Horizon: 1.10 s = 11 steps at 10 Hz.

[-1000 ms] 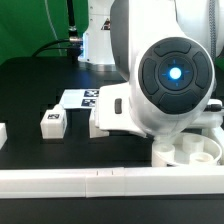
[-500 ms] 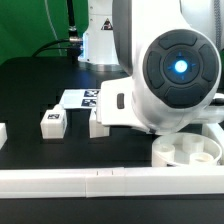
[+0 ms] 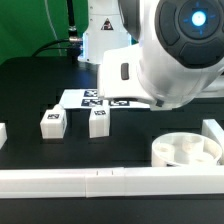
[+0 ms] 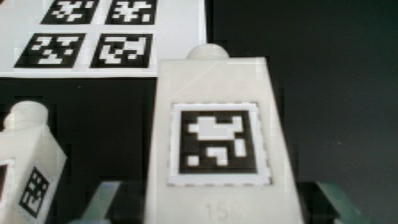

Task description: Assemble stool

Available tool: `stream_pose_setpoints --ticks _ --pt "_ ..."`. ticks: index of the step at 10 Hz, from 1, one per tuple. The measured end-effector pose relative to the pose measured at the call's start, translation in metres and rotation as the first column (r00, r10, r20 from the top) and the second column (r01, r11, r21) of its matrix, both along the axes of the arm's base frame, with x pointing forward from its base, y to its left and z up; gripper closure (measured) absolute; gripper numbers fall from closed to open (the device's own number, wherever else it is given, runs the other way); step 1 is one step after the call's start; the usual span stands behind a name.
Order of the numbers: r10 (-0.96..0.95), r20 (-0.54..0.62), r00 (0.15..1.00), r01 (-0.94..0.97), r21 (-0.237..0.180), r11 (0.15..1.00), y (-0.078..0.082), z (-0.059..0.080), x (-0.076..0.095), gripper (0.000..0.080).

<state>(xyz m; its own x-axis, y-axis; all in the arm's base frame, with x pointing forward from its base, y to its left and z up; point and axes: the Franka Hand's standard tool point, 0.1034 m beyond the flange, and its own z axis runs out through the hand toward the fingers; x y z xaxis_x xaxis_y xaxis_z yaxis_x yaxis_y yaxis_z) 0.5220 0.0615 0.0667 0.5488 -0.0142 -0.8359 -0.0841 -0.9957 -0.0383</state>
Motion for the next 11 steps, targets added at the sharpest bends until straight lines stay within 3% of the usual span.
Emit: stream_pose_setpoints --ticks 3,4,8,11 --pt "-0.004 0.051 0.999 0.004 0.000 1.000 0.001 -0.002 0.008 0.0462" --pt "-0.011 0.153 0.988 0.011 0.000 1.000 0.002 -0.003 0.021 0.0462" --pt "-0.019 0.363 0.932 0.022 -0.004 1.000 0.006 0.038 0.041 0.0462" --pt "-0.033 0.582 0.812 0.047 -0.008 0.999 0.008 0.034 0.058 0.0462"
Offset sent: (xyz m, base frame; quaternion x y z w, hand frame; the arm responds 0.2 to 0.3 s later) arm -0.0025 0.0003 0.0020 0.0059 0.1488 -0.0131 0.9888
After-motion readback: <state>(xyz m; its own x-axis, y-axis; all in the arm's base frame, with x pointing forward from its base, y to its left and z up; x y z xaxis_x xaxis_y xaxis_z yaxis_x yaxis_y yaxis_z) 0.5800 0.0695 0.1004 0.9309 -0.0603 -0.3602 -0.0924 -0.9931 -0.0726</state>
